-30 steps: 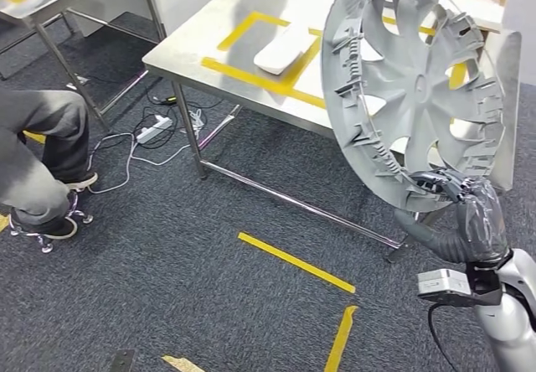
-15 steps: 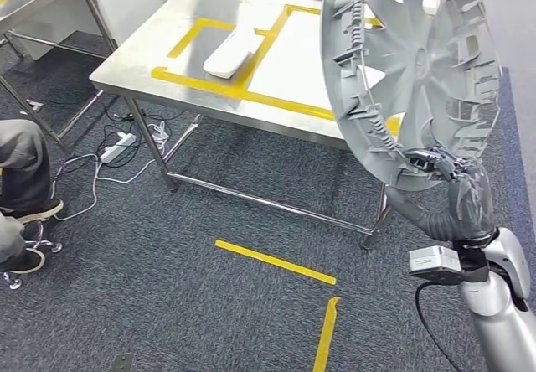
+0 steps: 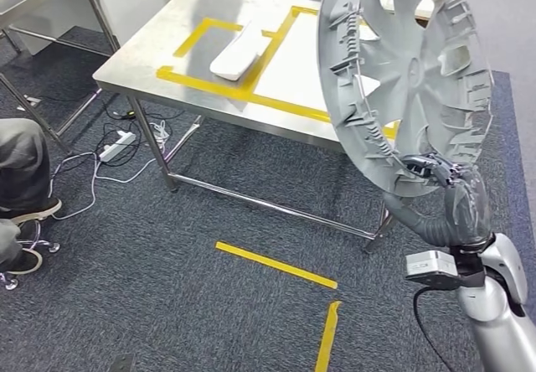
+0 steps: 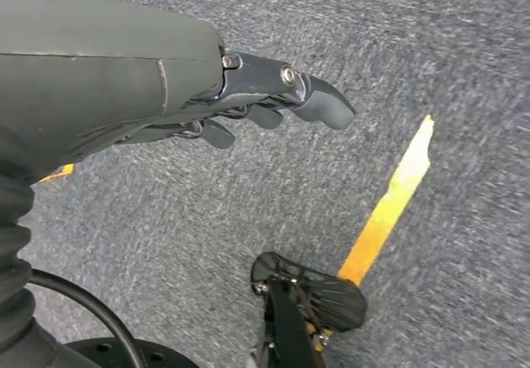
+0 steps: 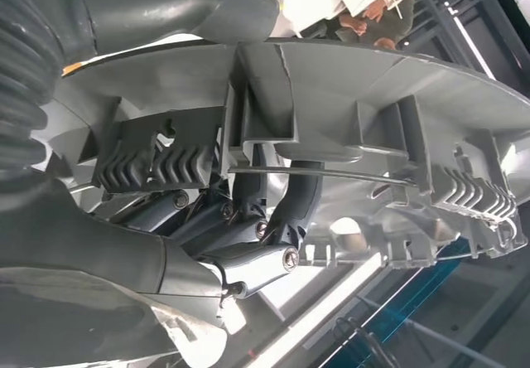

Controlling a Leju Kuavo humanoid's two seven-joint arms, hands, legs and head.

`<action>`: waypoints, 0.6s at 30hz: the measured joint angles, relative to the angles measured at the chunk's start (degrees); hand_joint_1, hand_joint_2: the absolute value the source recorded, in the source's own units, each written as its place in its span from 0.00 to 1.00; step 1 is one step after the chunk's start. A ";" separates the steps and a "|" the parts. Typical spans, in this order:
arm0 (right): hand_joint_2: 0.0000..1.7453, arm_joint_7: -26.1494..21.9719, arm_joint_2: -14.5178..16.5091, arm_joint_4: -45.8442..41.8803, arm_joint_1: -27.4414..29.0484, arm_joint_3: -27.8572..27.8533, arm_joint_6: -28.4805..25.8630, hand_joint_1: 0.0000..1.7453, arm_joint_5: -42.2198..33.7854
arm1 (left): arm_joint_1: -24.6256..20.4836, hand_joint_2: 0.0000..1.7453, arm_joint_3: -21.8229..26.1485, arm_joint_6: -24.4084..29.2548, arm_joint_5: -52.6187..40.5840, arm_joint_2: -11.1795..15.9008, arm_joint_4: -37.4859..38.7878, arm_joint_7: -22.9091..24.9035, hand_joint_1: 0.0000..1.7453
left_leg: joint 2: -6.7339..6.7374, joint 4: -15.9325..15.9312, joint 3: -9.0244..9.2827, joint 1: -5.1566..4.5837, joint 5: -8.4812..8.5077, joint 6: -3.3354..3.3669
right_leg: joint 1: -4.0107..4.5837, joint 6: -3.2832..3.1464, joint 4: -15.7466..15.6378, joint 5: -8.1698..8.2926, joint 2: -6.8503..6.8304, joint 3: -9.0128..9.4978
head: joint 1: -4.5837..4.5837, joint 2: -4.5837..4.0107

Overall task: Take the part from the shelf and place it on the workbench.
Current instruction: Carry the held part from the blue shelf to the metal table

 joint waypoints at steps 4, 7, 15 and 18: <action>1.00 0.01 -0.01 -0.10 0.41 -0.14 -0.22 1.00 0.09 | 0.09 1.00 0.01 -0.05 -0.28 0.01 0.00 -0.02 0.00 | 0.12 0.45 0.61 -0.10 -0.88 -1.37 | 0.44 -1.87 -3.94 -0.06 -0.08 2.78 | -0.11 0.01; 1.00 0.18 -0.01 -0.13 0.60 -0.33 -0.32 1.00 0.11 | 0.06 1.00 0.01 -0.12 -0.43 0.01 0.00 -0.02 0.00 | 0.11 5.56 -1.54 0.05 -1.42 -2.02 | 0.33 -2.97 -4.10 -0.44 0.17 4.18 | -0.34 0.01; 1.00 0.10 -0.11 -0.80 2.77 -0.58 -0.60 1.00 0.15 | 0.63 1.00 0.00 -0.22 -1.19 -0.05 0.00 -0.02 0.00 | 0.00 6.55 -7.53 -0.88 1.64 -0.62 | 1.08 -3.49 -4.16 -3.95 1.00 8.42 | -0.54 0.00; 1.00 0.07 -0.19 -1.56 3.93 -0.71 -0.81 1.00 0.16 | 0.79 1.00 0.00 -0.22 -1.44 0.01 0.00 -0.02 0.00 | -0.18 1.46 -5.96 -1.62 3.44 0.39 | 1.08 -2.63 -4.34 -4.60 1.17 9.29 | -0.59 0.01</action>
